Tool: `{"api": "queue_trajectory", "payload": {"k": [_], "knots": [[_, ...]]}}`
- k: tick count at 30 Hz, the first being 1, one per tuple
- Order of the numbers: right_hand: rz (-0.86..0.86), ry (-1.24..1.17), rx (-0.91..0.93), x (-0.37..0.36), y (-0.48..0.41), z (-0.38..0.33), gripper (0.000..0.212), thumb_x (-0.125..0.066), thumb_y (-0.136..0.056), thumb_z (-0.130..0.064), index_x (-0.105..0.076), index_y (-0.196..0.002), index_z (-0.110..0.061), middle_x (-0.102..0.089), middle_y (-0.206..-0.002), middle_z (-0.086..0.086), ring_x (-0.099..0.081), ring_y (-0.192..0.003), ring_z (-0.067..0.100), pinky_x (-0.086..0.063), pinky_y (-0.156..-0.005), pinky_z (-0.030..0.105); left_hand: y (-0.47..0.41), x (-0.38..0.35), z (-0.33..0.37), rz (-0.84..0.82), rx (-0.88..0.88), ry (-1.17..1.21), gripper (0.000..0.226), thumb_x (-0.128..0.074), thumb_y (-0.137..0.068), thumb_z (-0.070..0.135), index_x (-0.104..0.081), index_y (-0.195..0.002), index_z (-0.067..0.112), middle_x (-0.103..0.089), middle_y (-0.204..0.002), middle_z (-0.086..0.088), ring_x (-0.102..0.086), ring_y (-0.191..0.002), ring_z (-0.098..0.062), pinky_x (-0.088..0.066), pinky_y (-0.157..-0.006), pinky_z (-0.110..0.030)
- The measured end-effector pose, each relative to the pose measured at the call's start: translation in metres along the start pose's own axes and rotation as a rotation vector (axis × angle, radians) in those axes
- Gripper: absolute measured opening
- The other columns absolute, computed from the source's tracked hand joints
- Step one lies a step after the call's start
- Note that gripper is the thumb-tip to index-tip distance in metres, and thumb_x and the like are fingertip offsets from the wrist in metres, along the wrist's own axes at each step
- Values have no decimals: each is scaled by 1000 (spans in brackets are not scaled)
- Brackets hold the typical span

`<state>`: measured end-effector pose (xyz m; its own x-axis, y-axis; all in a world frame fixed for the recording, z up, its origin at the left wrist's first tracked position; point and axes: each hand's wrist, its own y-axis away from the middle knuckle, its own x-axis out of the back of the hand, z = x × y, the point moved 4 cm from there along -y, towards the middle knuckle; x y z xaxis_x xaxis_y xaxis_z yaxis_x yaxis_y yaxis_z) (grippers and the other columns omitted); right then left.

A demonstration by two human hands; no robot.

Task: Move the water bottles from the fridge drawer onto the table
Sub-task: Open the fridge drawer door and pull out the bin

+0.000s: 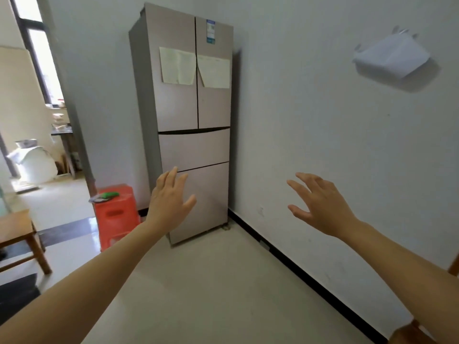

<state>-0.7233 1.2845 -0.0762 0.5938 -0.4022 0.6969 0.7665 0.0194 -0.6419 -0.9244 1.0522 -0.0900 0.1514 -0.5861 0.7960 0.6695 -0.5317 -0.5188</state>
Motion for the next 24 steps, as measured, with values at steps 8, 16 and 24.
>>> {"api": "queue_trajectory", "payload": {"k": [8,16,24], "knots": [[48,-47,73,-109,-86,104,55,-40,-79,-45,-60,-113,-6,-64,-110,18,-65,-96,33,-54,-70,42,-111,-68,12,42,101,-22,57,-52,-91,26,-31,-141,10,-18,-153,-11,-10,-142,-27,-15,-114,-42],[71,-203,162,-232,-162,122,55,-46,-77,-44,-60,-114,-7,-64,-111,18,-65,-98,33,-55,-72,41,-183,-109,-30,88,313,-74,52,-53,-91,24,-36,-138,11,-23,-152,-11,-16,-141,-29,-17,-114,-45],[149,-244,268,-331,-264,127,64,-83,-61,-34,-61,-115,-6,-63,-113,19,-65,-98,33,-55,-72,41,-254,-140,-98,186,415,-66,70,-38,-73,41,-41,-136,11,-29,-150,-11,-20,-139,-28,-22,-111,-49]]}}
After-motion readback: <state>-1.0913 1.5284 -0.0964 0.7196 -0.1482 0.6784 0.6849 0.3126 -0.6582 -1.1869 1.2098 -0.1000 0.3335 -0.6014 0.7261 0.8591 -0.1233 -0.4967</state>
